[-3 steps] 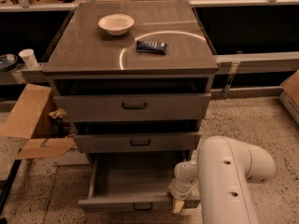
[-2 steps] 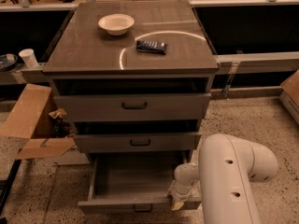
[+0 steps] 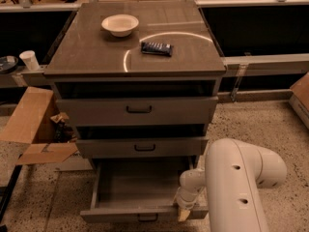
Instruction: Open bottom drawer
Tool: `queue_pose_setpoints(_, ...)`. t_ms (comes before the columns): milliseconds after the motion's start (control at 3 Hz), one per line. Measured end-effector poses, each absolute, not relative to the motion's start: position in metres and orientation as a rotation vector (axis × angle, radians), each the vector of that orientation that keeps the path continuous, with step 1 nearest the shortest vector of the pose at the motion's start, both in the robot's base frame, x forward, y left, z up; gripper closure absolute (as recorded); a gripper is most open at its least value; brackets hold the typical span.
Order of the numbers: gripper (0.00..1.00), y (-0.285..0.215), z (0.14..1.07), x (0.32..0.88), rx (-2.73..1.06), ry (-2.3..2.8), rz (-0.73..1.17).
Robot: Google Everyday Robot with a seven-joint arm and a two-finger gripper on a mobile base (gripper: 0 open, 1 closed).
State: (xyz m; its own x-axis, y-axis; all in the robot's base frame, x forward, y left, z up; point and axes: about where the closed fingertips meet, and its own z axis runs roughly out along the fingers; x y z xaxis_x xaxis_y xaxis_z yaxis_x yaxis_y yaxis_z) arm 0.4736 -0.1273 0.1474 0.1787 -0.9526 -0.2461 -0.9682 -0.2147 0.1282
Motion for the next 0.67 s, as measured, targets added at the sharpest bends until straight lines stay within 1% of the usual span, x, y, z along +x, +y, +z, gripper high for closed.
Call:
queue_pose_setpoints(333, 0.15, -0.1273, 0.1474, 0.4735, -2.367, 1.932, 0.424)
queue_pose_setpoints(667, 0.00, -0.1273, 0.1475, 0.4736, -2.367, 1.932, 0.423)
